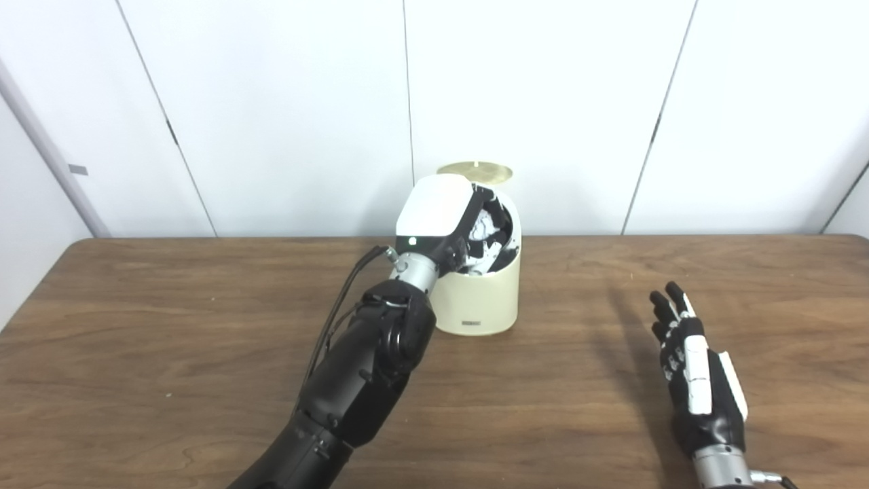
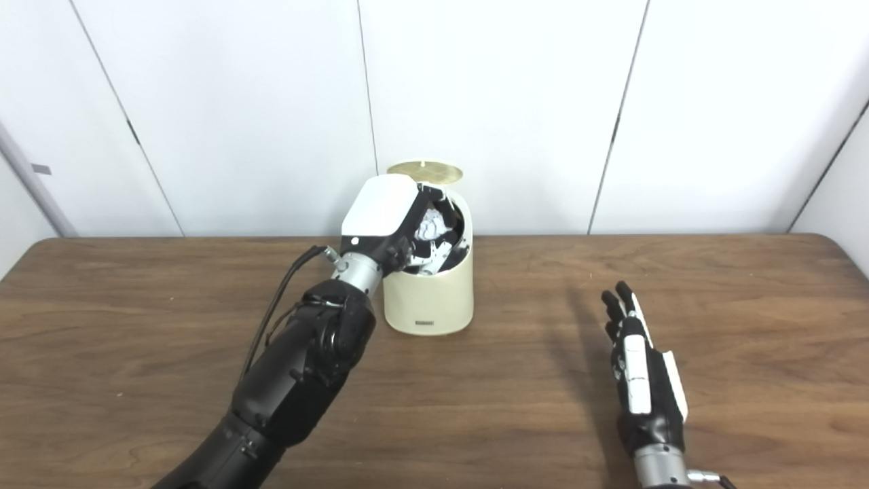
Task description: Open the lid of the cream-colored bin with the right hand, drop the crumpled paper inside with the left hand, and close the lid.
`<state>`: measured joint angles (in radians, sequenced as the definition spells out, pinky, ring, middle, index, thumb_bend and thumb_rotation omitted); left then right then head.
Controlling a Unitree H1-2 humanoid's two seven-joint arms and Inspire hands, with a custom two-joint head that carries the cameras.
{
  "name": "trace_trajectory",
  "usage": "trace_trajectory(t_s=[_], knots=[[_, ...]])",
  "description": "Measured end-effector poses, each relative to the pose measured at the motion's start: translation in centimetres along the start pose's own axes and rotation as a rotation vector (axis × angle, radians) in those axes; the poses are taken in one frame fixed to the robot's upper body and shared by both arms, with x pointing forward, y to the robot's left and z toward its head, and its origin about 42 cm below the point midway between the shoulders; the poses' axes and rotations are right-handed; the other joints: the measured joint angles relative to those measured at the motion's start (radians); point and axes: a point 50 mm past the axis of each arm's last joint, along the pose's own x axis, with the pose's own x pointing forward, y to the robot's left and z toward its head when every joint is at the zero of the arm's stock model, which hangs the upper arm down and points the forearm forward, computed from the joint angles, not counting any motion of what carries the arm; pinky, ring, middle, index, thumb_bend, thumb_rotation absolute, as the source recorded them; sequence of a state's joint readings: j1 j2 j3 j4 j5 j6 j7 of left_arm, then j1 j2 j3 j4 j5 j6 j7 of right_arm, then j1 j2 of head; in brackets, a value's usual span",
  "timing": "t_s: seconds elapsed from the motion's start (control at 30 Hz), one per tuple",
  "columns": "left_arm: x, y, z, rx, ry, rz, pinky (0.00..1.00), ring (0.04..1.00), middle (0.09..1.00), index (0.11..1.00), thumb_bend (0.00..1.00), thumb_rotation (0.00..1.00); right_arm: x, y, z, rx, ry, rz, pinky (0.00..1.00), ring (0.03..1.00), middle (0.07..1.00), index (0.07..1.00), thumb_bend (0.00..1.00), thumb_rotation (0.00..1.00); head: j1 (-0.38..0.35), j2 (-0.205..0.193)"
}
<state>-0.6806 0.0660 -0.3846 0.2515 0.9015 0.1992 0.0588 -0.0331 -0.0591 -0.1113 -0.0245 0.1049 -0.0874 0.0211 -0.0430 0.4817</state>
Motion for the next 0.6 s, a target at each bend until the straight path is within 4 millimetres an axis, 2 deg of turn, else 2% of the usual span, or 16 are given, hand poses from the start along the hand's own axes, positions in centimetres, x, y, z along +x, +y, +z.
trace_trajectory(t_s=[0.4, 0.6], knots=[[0.03, 0.12, 0.0, -0.005, 0.003, 0.009, 0.63, 0.722, 0.733, 0.696, 0.85, 0.08, 0.0, -0.02, -0.01, 0.001, 0.001, 0.0, 1.0, 0.984, 0.937, 0.972, 0.52, 1.0, 0.002, 0.003], [0.08, 0.34, -0.15, -0.037, -0.002, 0.021, 0.58, 0.668, 0.68, 0.616, 0.8, 0.0, 0.0, -0.03, -0.01, -0.007, 0.001, -0.003, 1.0, 0.969, 0.923, 0.962, 0.53, 1.0, 0.003, 0.005]])
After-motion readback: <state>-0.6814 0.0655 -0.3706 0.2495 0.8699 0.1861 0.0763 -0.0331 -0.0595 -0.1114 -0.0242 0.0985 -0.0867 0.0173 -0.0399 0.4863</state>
